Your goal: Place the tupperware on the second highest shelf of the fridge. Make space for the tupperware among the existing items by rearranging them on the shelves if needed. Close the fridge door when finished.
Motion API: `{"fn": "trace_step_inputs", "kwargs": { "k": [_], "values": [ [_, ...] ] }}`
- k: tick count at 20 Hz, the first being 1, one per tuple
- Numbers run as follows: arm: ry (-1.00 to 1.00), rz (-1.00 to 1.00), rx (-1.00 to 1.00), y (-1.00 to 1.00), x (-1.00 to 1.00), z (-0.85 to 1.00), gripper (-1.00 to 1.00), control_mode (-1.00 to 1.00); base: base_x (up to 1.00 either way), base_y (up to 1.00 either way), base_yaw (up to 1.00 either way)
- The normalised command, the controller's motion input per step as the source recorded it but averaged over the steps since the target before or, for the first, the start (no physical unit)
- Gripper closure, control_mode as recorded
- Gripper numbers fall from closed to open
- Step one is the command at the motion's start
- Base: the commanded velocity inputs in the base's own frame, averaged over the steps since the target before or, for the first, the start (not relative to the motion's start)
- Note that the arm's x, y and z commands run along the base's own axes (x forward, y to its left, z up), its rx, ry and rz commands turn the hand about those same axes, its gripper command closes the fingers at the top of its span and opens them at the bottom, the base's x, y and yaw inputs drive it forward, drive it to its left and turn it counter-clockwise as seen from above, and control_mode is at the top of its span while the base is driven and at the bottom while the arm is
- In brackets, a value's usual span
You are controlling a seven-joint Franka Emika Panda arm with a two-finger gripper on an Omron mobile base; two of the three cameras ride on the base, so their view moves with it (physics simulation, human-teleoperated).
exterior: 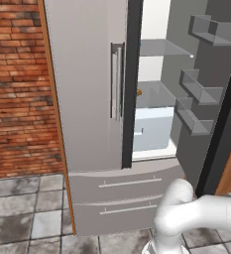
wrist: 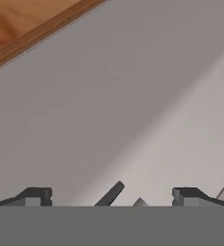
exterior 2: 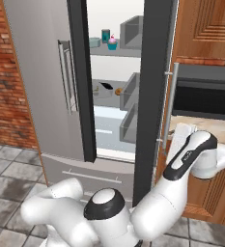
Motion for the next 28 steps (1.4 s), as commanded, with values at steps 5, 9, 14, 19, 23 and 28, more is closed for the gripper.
{"fn": "trace_step_inputs", "kwargs": {
  "k": [5,9,14,19,23,28],
  "values": [
    [-0.05,0.13,0.03,0.48,0.0,-0.15,-1.0,-1.0,0.0,0.0,0.0],
    [-0.07,0.14,0.02,0.6,0.0,-0.09,-1.0,-1.0,0.0,0.0,0.0],
    [-0.1,0.13,0.01,0.67,-0.02,-0.05,-1.0,-1.0,0.0,0.0,0.0],
    [-0.18,0.03,0.0,0.71,0.0,0.0,-1.0,-1.0,0.0,0.0,0.0],
    [-0.23,-0.06,0.0,0.59,0.0,0.02,-1.0,-1.0,0.0,0.0,0.0],
    [-0.24,-0.22,0.0,0.38,0.04,0.09,-1.0,-1.0,0.0,0.0,0.0]
  ]
}}
